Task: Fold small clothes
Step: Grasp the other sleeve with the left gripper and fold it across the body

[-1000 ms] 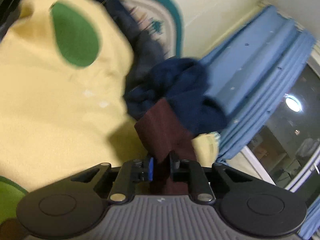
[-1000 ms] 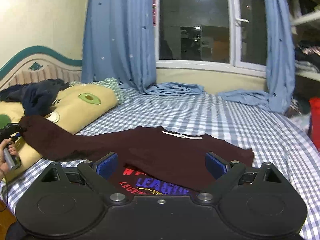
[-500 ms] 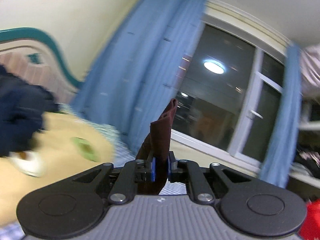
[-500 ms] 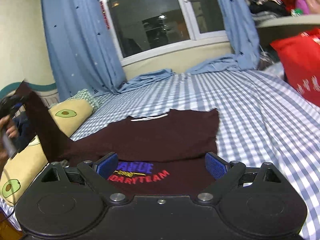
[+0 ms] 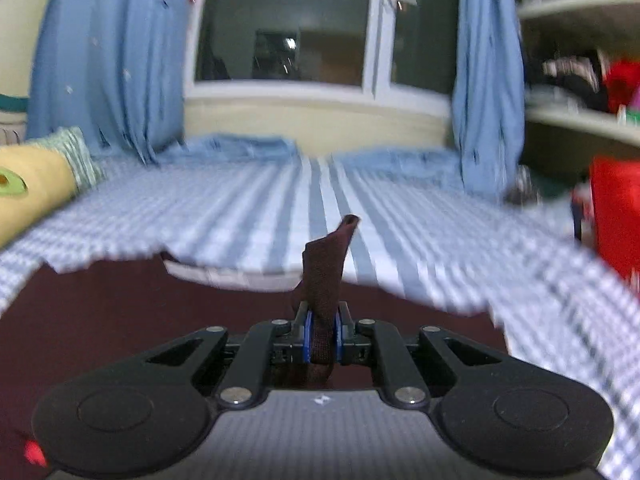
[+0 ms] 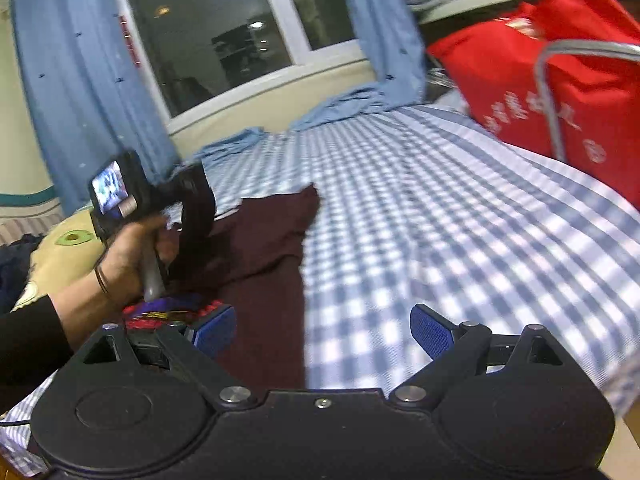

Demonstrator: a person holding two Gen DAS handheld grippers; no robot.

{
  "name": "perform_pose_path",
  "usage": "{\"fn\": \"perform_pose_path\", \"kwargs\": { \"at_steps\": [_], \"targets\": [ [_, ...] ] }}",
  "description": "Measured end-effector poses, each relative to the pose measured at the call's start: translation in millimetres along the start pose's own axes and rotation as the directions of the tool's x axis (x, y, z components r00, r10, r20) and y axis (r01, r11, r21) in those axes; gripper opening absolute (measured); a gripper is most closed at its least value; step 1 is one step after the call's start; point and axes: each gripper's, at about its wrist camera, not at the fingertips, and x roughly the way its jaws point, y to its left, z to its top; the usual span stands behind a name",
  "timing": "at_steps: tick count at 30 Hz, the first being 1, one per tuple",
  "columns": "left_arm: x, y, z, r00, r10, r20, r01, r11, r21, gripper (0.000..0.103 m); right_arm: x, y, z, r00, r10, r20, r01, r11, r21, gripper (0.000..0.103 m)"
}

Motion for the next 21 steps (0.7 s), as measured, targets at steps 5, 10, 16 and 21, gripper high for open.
{"fn": "perform_pose_path", "kwargs": {
  "at_steps": [5, 10, 16, 21],
  "targets": [
    [9, -6, -28, 0.985, -0.084, -0.149, 0.097, 0.992, 0.085, 0.084, 1, -21, -6, 0.999, -0.021, -0.030, 0.023, 0.998, 0.054, 0.094],
    [-35, 21, -32, 0.946, -0.316, -0.074, 0.322, 0.941, 0.105, 0.091, 11, -1, 6, 0.999, 0.035, -0.029, -0.035, 0.999, 0.017, 0.094],
    [-123, 91, -24, 0.980, -0.197, 0.016, 0.191, 0.963, 0.193, 0.096, 61, 55, 56, 0.982, 0.188, -0.016, -0.189, 0.972, -0.137, 0.093],
    [-200, 157, -39, 0.999, -0.040, 0.030, 0.032, 0.973, 0.227, 0.097, 177, 102, 89, 0.958, 0.230, -0.171, -0.256, 0.955, -0.150, 0.058]
  ]
}}
